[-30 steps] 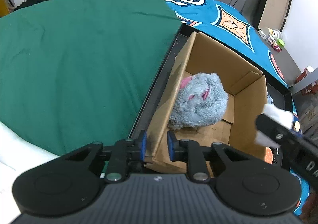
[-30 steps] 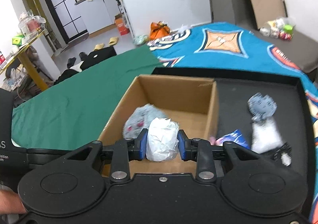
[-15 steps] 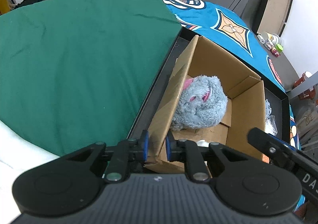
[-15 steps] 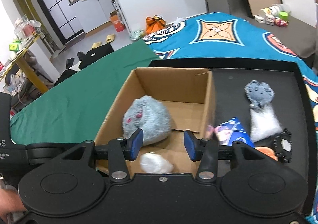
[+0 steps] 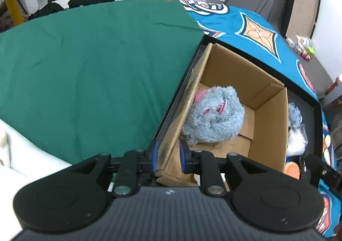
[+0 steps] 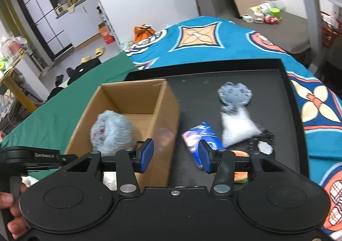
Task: Organize soft objects
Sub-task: 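Move the right gripper back to the black-and-white plush on the tray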
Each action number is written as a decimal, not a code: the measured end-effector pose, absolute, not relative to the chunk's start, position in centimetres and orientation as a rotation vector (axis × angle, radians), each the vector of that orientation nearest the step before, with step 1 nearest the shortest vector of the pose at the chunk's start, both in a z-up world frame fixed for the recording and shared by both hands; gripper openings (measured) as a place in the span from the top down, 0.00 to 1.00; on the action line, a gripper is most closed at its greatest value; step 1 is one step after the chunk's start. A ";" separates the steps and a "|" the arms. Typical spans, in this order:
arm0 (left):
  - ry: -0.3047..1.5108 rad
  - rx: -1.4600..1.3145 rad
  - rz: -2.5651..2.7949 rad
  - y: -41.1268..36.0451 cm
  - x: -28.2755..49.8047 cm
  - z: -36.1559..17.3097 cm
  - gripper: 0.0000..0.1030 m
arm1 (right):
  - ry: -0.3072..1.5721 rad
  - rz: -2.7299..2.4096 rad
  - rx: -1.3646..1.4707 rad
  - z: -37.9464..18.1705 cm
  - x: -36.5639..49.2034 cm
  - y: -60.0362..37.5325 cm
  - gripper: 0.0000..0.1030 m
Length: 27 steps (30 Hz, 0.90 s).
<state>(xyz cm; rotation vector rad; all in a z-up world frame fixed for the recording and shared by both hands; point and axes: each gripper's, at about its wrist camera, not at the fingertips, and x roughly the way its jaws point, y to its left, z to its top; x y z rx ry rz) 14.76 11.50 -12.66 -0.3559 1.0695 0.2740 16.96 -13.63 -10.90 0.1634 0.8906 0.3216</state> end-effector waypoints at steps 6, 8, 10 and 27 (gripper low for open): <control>1.090 -0.305 0.283 10.5 15.3 -12.7 0.70 | 0.897 0.276 0.182 -12.1 17.3 -16.3 0.50; 1.094 -0.277 0.290 10.0 15.5 -12.7 0.62 | 0.903 0.262 0.191 -12.7 17.4 -17.2 0.50; 1.098 -0.257 0.294 9.6 15.6 -12.6 0.56 | 0.909 0.252 0.203 -13.3 17.7 -18.1 0.50; 1.166 -0.104 0.331 6.5 17.5 -13.4 0.41 | 0.984 0.141 0.262 -19.3 21.2 -23.2 0.50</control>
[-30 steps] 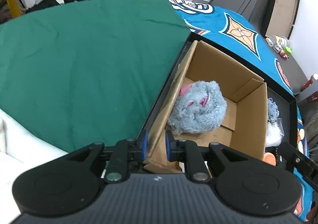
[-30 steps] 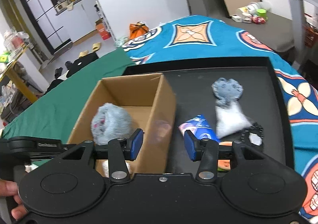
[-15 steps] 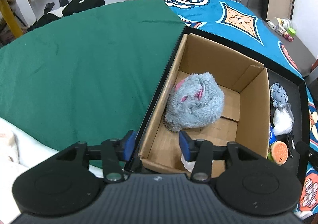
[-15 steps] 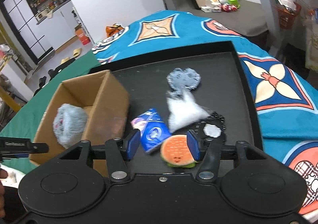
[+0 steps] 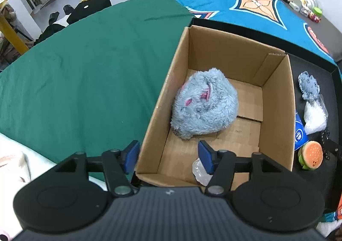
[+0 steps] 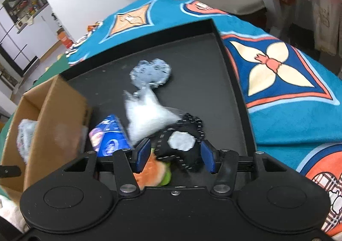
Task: Organize soft objects
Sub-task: 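Move the right gripper back to the black-and-white plush on the tray, then grasp the black-and-white plush with the right gripper and lift it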
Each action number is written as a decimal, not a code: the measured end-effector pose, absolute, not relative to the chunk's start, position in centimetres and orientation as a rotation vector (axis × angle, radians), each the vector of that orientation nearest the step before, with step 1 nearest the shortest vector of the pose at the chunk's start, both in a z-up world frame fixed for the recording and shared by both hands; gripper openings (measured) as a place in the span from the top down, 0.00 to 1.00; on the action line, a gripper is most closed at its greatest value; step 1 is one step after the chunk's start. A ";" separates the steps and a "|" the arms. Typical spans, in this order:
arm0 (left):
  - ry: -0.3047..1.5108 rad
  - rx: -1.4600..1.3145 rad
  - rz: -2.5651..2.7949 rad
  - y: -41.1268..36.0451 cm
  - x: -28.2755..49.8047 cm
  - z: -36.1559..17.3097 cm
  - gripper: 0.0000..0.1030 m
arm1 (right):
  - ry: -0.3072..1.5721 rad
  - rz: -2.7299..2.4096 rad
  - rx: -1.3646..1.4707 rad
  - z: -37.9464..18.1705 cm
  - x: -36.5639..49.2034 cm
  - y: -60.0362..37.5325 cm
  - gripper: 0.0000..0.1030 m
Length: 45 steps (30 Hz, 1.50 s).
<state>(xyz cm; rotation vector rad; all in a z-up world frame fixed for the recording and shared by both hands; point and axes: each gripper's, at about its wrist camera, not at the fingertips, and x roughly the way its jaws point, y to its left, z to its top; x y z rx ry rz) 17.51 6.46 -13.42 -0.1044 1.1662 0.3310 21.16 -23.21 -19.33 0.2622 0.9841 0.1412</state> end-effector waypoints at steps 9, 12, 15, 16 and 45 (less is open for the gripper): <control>1.187 -0.068 0.351 5.8 18.1 -13.8 0.38 | 0.993 0.117 0.232 -20.8 21.6 -24.2 0.65; 1.187 -0.068 0.353 5.7 18.2 -13.7 0.38 | 0.995 0.125 0.250 -20.6 21.6 -24.5 0.69; 1.182 -0.075 0.350 5.8 18.0 -13.6 0.38 | 0.984 0.131 0.245 -20.1 21.4 -24.4 0.70; 1.180 -0.078 0.351 5.9 18.0 -13.5 0.38 | 0.982 0.136 0.244 -19.8 21.3 -24.4 0.70; 1.122 -0.329 0.277 10.3 16.2 -13.1 0.39 | 0.876 0.289 0.175 -11.1 18.8 -15.8 0.69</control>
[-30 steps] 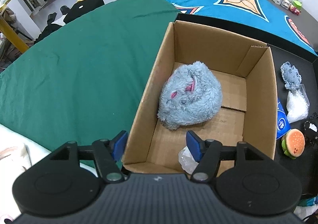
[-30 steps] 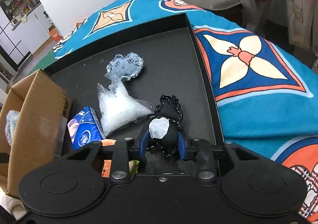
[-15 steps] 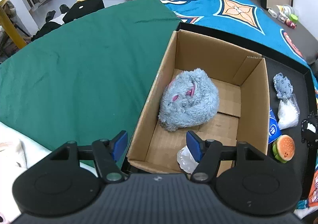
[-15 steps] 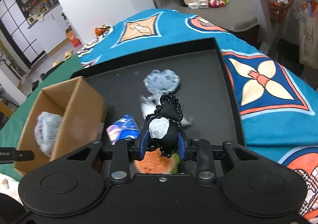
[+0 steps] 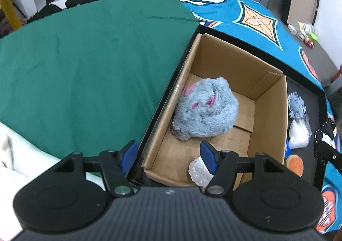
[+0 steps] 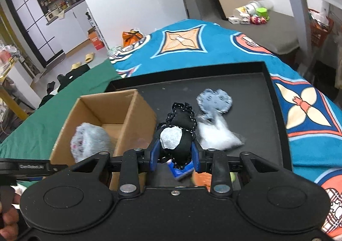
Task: Organize soft objects
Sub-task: 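Grasp the black-and-white plush with the right gripper and lift it, then lower the black-and-white plush into the box and open the right gripper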
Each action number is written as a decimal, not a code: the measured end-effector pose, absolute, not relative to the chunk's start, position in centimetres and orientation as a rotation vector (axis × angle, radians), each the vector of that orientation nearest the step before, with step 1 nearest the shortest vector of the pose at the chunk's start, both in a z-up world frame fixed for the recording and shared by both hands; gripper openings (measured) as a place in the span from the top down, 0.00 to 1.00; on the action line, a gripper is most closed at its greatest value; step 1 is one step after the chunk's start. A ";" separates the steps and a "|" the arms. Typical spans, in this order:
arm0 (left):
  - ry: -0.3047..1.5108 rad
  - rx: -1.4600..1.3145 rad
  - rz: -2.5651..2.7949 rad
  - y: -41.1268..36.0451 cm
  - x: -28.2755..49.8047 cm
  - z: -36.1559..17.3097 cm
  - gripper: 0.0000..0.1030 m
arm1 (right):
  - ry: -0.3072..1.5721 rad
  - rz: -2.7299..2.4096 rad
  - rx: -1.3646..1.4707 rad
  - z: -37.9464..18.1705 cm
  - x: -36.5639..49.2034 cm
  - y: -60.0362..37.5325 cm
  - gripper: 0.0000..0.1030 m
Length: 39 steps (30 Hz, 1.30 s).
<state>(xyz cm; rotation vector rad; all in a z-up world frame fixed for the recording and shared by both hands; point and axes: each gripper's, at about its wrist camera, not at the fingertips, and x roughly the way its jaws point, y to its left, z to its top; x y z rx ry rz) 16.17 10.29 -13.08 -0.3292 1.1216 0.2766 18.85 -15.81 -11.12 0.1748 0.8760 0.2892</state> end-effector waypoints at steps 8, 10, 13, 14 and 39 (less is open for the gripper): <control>1.108 -0.372 0.246 11.2 15.7 -13.4 0.44 | 0.857 0.320 0.157 -9.8 18.3 -12.1 0.69; 1.102 -0.381 0.237 11.4 15.5 -13.5 0.48 | 0.855 0.336 0.152 -9.6 18.2 -11.2 0.69; 1.111 -0.396 0.229 11.8 15.5 -13.7 0.58 | 0.865 0.356 0.145 -9.8 18.0 -9.7 0.69; 1.112 -0.399 0.231 11.9 15.5 -13.8 0.61 | 0.870 0.361 0.142 -9.9 18.0 -9.3 0.68; 1.100 -0.385 0.250 12.0 15.0 -13.5 0.75 | 0.901 0.321 0.121 -11.1 16.6 -10.4 0.49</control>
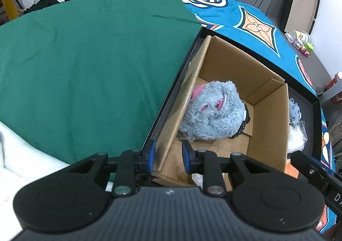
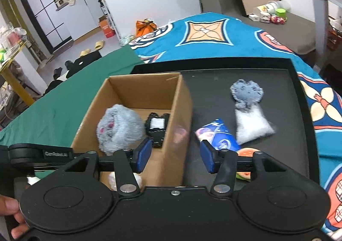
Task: Organize soft objects
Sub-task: 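Lower the black-and-white plush into the box and open the right gripper, then grasp the hamburger plush on the tray with the right gripper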
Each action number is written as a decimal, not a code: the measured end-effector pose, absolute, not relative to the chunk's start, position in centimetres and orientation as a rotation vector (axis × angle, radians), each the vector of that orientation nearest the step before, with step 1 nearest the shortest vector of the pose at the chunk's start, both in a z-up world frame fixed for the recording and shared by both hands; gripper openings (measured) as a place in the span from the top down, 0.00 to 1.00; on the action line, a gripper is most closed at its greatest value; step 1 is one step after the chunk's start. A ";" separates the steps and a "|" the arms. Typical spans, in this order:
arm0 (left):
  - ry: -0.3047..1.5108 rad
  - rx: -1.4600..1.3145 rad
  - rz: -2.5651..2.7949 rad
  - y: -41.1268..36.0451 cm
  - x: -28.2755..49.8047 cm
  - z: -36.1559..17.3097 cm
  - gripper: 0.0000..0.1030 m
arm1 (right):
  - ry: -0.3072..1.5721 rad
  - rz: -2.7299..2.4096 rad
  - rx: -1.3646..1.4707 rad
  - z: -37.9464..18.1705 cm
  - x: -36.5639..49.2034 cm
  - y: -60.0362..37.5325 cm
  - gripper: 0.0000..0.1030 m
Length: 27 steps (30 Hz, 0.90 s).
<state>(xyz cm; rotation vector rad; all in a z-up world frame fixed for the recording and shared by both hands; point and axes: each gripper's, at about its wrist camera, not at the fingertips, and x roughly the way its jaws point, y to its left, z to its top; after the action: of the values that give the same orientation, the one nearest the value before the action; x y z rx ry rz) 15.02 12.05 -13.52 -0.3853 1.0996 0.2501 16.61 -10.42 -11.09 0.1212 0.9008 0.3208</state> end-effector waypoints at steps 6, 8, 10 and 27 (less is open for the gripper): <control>1.097 -0.342 0.271 11.2 15.3 -13.1 0.74 | 0.906 0.294 0.142 -12.0 16.7 -12.4 0.48; 1.098 -0.327 0.271 10.8 15.4 -13.0 0.72 | 0.914 0.278 0.149 -12.6 16.8 -13.1 0.48; 1.104 -0.308 0.274 10.4 15.5 -13.0 0.71 | 0.924 0.265 0.148 -13.2 16.9 -13.8 0.47; 1.176 -0.133 0.285 7.0 17.5 -13.7 0.38 | 0.980 0.165 0.134 -18.7 19.0 -17.7 0.24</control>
<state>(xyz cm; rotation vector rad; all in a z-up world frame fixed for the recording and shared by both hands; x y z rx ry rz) 17.52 7.00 -13.68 -0.1335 1.1755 0.2846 19.00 -17.70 -18.67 0.1338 0.9800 0.1654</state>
